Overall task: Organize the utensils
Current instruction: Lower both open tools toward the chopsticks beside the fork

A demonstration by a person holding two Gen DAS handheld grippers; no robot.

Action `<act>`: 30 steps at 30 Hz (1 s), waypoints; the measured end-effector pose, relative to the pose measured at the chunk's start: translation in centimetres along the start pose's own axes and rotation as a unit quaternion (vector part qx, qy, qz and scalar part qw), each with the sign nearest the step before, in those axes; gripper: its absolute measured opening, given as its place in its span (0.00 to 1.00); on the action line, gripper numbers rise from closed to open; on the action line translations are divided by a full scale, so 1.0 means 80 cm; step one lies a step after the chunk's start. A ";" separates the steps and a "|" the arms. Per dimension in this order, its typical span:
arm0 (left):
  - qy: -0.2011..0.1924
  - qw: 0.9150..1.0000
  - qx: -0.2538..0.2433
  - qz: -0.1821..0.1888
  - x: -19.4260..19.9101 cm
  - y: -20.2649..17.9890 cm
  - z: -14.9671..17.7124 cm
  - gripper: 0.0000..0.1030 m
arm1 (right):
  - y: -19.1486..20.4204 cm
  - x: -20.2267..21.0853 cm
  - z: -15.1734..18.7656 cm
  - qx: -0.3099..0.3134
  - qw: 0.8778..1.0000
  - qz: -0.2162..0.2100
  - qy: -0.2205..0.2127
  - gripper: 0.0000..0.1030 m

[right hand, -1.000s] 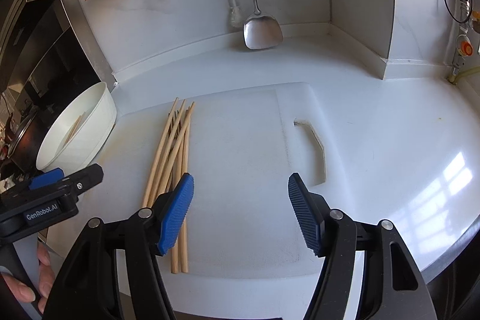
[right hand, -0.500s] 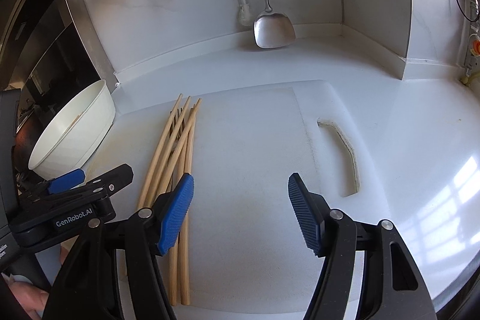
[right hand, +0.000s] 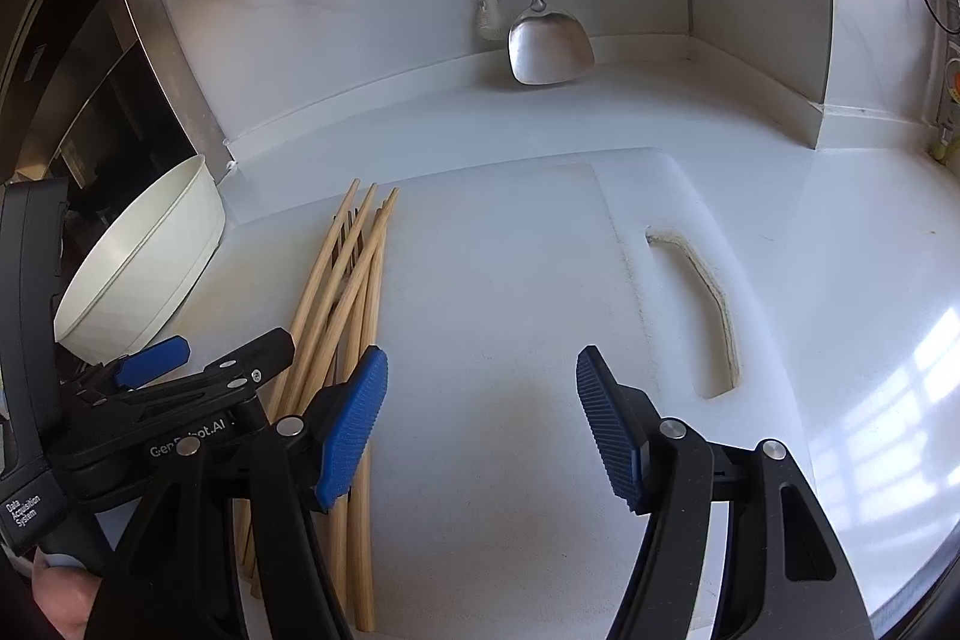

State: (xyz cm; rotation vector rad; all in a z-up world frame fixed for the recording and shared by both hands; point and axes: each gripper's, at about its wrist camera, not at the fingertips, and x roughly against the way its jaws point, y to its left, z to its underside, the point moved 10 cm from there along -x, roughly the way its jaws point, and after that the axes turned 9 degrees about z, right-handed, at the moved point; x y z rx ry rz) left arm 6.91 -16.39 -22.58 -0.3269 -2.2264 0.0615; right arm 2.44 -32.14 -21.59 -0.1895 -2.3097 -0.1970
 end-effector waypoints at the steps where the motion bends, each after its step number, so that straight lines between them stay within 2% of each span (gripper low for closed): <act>1: 0.000 1.000 0.001 0.001 0.000 0.000 0.000 0.94 | 0.001 0.000 -0.001 0.001 1.000 0.000 -0.002 0.61; 12: 0.015 1.000 0.003 -0.012 -0.013 0.006 0.000 0.94 | 0.010 -0.006 -0.001 0.014 1.000 0.006 0.000 0.61; 30: 0.007 0.999 0.023 -0.032 -0.008 0.023 0.006 0.94 | 0.036 -0.029 0.000 0.076 0.997 0.025 0.008 0.61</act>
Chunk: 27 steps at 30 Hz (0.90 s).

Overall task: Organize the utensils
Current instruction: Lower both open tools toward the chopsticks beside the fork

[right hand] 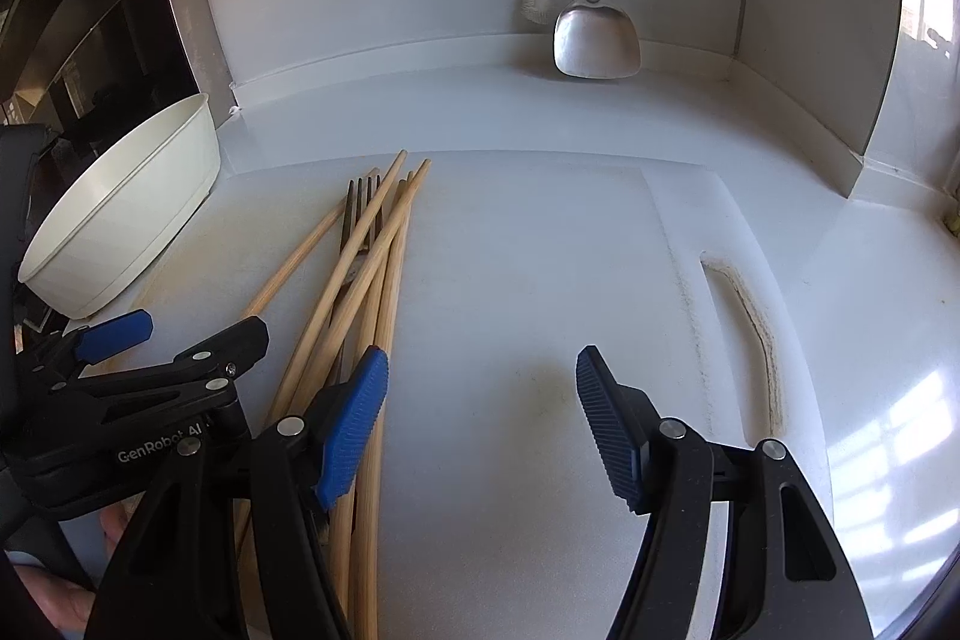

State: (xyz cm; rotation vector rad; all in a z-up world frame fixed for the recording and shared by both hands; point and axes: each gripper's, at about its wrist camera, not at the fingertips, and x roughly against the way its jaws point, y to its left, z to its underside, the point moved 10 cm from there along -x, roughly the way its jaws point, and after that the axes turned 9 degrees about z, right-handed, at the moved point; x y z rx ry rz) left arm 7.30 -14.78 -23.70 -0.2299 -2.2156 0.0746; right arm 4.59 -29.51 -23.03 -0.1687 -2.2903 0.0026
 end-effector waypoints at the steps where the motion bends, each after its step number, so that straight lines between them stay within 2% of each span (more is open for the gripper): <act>1: 0.000 1.000 0.001 0.000 0.000 0.001 0.000 0.94 | 0.002 0.000 0.000 0.002 1.000 -0.001 0.000 0.61; 20: -0.001 1.000 0.004 -0.005 0.000 0.014 -0.006 0.95 | 0.015 -0.007 0.002 0.062 0.998 0.015 0.002 0.61; 23: -0.002 1.000 0.005 -0.005 -0.002 0.014 -0.008 0.95 | 0.017 -0.006 -0.002 0.068 0.997 0.020 -0.010 0.60; 25: -0.005 1.000 0.005 -0.005 -0.003 0.014 -0.009 0.95 | 0.017 -0.006 -0.002 0.068 0.997 0.017 -0.012 0.57; 27: -0.005 1.000 0.005 -0.005 -0.004 0.014 -0.010 0.95 | 0.015 -0.007 -0.004 0.065 0.998 0.018 -0.014 0.39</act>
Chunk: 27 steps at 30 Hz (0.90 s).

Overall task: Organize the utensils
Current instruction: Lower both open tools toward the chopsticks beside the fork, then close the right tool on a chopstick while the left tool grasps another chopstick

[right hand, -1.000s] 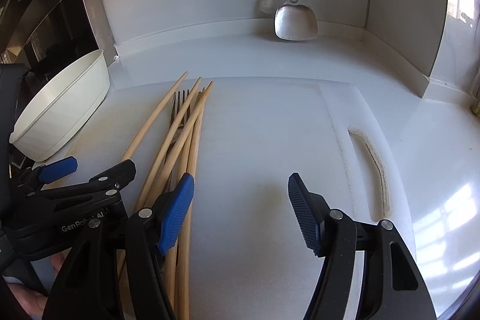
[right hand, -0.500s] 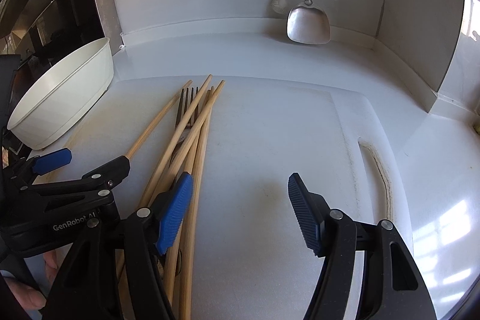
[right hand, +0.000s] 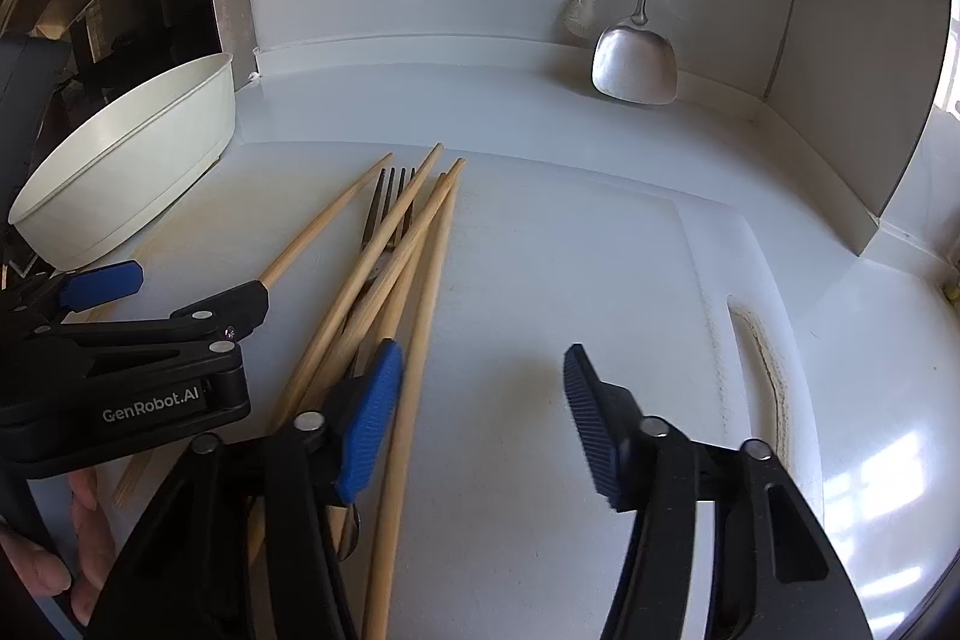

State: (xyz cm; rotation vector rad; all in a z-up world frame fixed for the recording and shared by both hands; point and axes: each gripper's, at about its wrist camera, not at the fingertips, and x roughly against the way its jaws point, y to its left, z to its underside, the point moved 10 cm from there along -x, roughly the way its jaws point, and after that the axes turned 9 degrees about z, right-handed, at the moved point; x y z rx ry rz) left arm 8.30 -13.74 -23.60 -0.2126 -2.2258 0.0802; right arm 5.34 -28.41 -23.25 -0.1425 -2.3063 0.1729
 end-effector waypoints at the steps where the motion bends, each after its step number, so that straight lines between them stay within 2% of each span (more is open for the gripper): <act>1: -0.001 1.000 0.000 0.000 0.000 0.000 0.000 0.95 | -0.004 0.000 -0.001 -0.003 1.000 0.006 -0.001 0.36; 3: -0.002 1.000 0.001 0.001 -0.001 -0.001 -0.001 0.94 | -0.013 -0.002 -0.002 -0.011 1.000 0.013 -0.001 0.24; 5: -0.002 1.000 0.001 0.001 0.000 -0.001 0.000 0.94 | -0.024 -0.004 -0.002 -0.016 0.999 0.029 -0.001 0.16; 8: -0.003 1.000 0.002 0.000 0.000 -0.003 -0.001 0.92 | -0.040 -0.006 0.001 -0.028 0.999 0.036 0.002 0.15; 13: -0.003 1.000 -0.005 0.003 0.000 -0.013 -0.005 0.84 | -0.045 -0.003 0.006 -0.027 0.999 0.035 0.004 0.15; 18: -0.002 1.000 -0.022 0.018 0.000 -0.029 -0.010 0.63 | -0.043 -0.004 0.006 -0.033 0.999 0.040 0.004 0.15; 22: -0.001 0.999 -0.033 0.028 -0.004 -0.039 -0.017 0.53 | -0.041 -0.008 0.002 -0.034 0.999 0.036 0.003 0.15; 25: -0.006 0.998 -0.042 0.035 -0.006 -0.046 -0.021 0.41 | -0.038 -0.010 0.000 -0.032 0.999 0.039 0.001 0.15; 27: -0.010 0.998 -0.046 0.039 -0.005 -0.050 -0.021 0.27 | -0.039 -0.011 0.000 -0.037 0.999 0.035 0.003 0.15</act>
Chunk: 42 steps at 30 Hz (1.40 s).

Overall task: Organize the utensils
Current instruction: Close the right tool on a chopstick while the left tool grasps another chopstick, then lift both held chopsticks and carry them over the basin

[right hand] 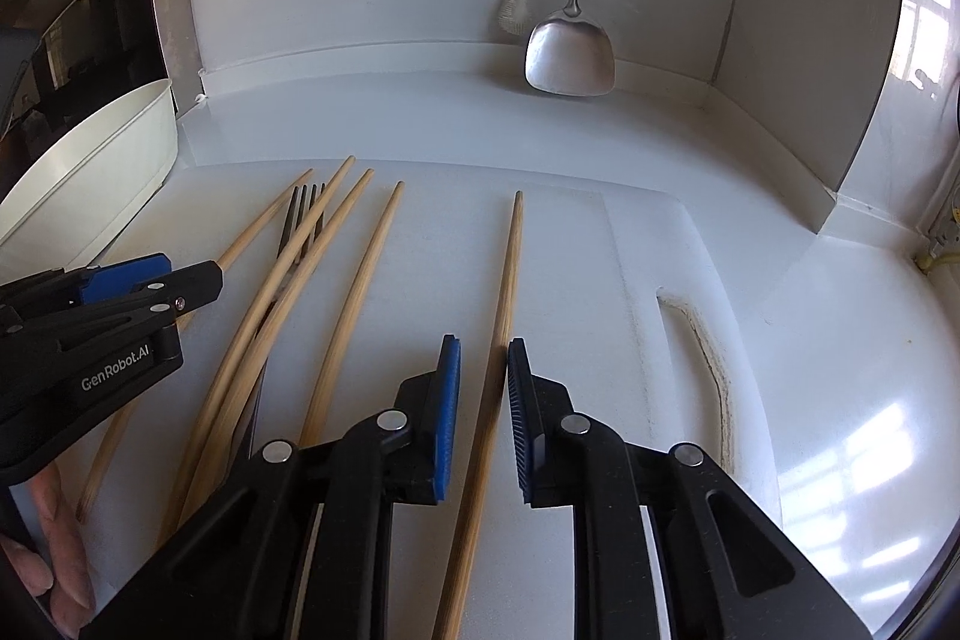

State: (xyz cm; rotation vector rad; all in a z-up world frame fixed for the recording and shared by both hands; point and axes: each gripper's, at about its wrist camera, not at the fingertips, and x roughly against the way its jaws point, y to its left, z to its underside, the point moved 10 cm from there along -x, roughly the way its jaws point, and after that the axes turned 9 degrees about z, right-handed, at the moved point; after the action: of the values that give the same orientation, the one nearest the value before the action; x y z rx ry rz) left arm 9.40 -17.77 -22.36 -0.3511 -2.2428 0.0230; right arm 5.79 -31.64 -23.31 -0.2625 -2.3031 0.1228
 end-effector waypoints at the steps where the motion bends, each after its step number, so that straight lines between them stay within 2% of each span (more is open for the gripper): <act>1: -0.001 1.000 -0.004 0.001 0.001 -0.003 0.001 0.23 | 0.000 0.000 0.000 -0.003 1.000 -0.002 0.001 0.15; 3: 0.000 1.000 -0.009 0.006 0.002 -0.009 0.002 0.07 | 0.000 0.001 0.001 -0.005 1.000 -0.003 0.002 0.15; 6: -0.001 1.000 -0.006 0.011 0.004 -0.009 0.004 0.07 | 0.000 0.002 0.002 -0.004 1.000 -0.002 0.001 0.06; 12: 0.005 0.999 0.020 0.039 0.012 -0.002 0.010 0.07 | -0.003 0.006 0.005 -0.037 0.999 -0.027 0.000 0.06; 16: 0.005 0.999 0.026 0.045 0.024 0.003 0.012 0.07 | -0.003 0.013 0.007 -0.048 0.998 -0.037 0.002 0.06; 27: 0.024 0.996 0.060 0.062 0.073 0.014 0.012 0.07 | -0.007 0.069 -0.021 -0.056 0.997 -0.058 -0.010 0.06; 36: -0.007 0.997 0.076 0.029 0.160 0.035 -0.026 0.07 | 0.016 0.143 -0.081 -0.034 0.994 -0.097 -0.044 0.06; 42: -0.033 0.994 0.099 0.000 0.207 0.085 -0.047 0.07 | 0.072 0.186 -0.122 0.004 0.988 -0.135 -0.071 0.06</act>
State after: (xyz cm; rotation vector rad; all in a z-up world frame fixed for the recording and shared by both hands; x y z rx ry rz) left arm 3.89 -7.33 -8.38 -0.2451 -2.2826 0.2597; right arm 4.00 -22.56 -7.06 0.0664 -2.4537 0.0136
